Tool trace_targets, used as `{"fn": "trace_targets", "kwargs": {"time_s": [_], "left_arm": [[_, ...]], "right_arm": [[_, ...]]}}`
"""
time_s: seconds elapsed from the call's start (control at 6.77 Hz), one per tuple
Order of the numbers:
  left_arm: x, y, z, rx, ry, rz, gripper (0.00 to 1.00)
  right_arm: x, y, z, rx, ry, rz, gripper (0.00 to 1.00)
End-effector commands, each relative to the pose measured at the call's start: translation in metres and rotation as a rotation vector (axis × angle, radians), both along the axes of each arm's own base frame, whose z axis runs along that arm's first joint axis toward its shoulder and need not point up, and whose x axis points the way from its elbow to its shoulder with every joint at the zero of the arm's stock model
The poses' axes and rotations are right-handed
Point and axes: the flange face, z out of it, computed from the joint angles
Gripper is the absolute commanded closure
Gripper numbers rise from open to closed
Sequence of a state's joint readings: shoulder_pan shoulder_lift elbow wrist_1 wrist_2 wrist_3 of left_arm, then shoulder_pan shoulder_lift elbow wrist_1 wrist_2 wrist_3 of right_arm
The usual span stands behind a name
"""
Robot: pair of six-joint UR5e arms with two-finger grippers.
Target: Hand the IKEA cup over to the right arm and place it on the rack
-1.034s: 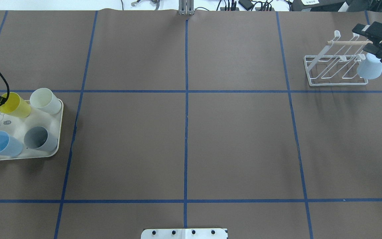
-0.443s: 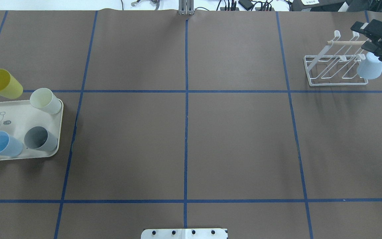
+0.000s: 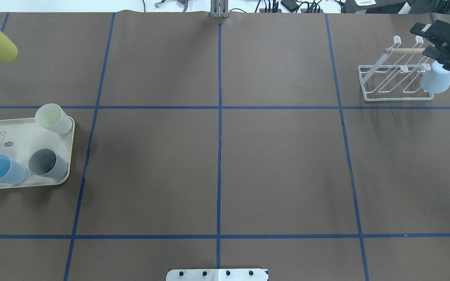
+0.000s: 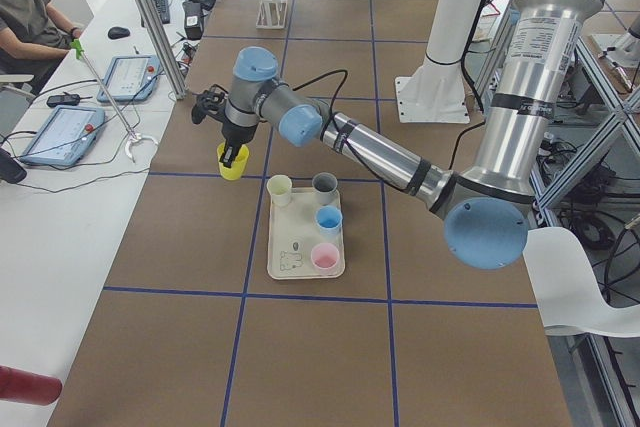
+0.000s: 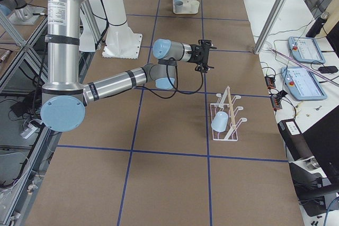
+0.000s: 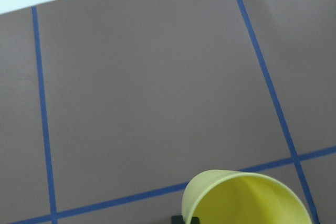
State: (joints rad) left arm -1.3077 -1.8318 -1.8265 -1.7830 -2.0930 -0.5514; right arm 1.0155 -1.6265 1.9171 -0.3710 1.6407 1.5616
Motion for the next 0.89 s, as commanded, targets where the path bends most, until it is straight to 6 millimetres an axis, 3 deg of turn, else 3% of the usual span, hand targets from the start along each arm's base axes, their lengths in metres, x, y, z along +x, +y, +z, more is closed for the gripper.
{"fn": "trace_targets", "kwargs": {"time_s": [0.0,0.3,0.59,0.74], "left_arm": [[0.008,-0.022,-0.061,-0.018,0.187,-0.197,1.00],[0.074,-0.018,-0.087,-0.057,0.486,-0.322,1.00],[0.152,-0.015,-0.128,-0.114,0.764,-0.413,1.00],[0.168,-0.008,-0.141,-0.165,0.955,-0.397,1.00]], "right_arm": [[-0.004,-0.006,-0.007,-0.008,-0.038,0.000,0.00],[-0.008,-0.008,-0.012,-0.002,-0.051,-0.002,0.00],[-0.019,-0.017,-0.039,-0.012,-0.162,-0.011,0.00],[-0.034,-0.018,-0.055,-0.006,-0.205,-0.030,0.00]]}}
